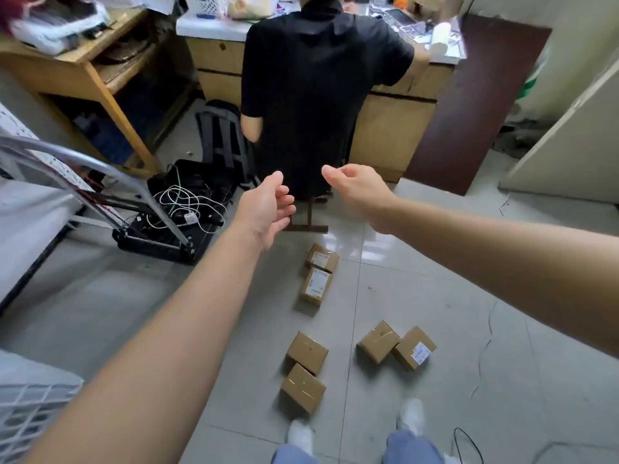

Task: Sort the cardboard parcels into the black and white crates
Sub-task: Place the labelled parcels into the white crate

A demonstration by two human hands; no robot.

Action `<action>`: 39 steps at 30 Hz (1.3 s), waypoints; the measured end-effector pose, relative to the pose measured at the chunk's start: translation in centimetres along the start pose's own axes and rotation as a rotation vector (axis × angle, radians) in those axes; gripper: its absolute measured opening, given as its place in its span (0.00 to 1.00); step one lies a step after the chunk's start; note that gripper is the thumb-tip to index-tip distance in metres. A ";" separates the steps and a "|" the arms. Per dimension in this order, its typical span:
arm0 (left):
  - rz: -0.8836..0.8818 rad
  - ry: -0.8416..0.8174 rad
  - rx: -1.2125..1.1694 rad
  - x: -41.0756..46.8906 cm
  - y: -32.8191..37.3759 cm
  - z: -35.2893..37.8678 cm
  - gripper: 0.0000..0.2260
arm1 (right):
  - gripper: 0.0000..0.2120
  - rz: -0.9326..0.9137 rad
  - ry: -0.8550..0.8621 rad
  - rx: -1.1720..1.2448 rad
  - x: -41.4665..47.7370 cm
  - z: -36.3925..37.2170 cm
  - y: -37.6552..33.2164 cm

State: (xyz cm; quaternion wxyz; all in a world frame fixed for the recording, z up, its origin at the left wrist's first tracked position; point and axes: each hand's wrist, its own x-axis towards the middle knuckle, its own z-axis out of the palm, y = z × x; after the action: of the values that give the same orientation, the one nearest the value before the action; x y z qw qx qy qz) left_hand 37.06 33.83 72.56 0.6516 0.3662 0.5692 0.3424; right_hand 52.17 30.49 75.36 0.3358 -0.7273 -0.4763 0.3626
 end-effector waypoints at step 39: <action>-0.743 0.343 -0.098 21.8 -57.4 21.0 0.06 | 0.25 0.492 -0.418 -0.210 14.6 9.3 64.4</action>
State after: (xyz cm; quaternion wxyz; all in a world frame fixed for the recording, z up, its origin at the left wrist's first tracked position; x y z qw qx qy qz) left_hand 62.16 22.26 13.79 0.6431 0.0420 0.7462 0.1667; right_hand 77.33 24.89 13.87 0.0568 -0.7610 -0.3797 0.5230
